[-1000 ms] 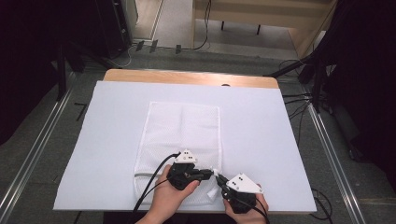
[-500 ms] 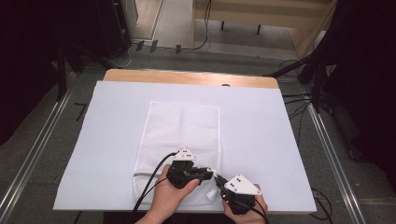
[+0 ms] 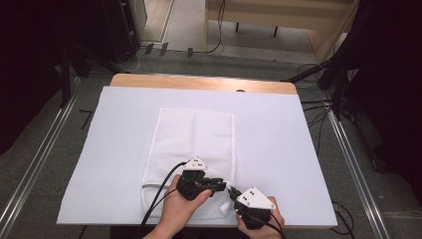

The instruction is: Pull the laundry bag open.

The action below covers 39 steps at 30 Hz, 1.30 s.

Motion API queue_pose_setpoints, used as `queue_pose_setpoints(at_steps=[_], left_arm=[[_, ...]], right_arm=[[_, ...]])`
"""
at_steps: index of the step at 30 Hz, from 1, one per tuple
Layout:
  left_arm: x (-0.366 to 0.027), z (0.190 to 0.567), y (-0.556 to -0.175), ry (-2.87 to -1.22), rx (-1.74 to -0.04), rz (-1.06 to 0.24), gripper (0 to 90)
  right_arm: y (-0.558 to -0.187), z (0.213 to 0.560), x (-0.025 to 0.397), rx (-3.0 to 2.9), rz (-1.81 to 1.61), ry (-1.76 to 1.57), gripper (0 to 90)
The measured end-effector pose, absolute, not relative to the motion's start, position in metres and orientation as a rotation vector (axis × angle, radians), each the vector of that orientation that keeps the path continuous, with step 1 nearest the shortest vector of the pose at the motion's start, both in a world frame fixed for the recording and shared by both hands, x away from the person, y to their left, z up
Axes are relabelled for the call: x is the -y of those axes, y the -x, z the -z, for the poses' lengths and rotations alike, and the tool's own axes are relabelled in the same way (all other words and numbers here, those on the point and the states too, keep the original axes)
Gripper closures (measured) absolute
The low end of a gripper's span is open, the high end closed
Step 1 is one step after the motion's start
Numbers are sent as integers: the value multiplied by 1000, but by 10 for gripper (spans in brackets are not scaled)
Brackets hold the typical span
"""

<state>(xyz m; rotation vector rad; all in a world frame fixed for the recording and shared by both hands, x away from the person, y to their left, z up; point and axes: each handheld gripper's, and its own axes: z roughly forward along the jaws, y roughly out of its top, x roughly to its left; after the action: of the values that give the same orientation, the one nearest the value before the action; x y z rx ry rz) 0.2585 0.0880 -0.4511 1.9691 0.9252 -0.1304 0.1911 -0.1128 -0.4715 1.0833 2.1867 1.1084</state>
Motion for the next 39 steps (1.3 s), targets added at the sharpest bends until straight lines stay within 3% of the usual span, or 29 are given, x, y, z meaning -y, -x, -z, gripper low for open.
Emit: queue_pose_setpoints(at_steps=[15, 39], left_arm=[[-89, 454, -259, -1996, -914, 162, 860], [-136, 460, -262, -1987, -993, 100, 870]], right_arm=[[-191, 471, 112, -2186, -1110, -1090, 879], [-195, 464, 120, -2142, -1122, -1133, 883]])
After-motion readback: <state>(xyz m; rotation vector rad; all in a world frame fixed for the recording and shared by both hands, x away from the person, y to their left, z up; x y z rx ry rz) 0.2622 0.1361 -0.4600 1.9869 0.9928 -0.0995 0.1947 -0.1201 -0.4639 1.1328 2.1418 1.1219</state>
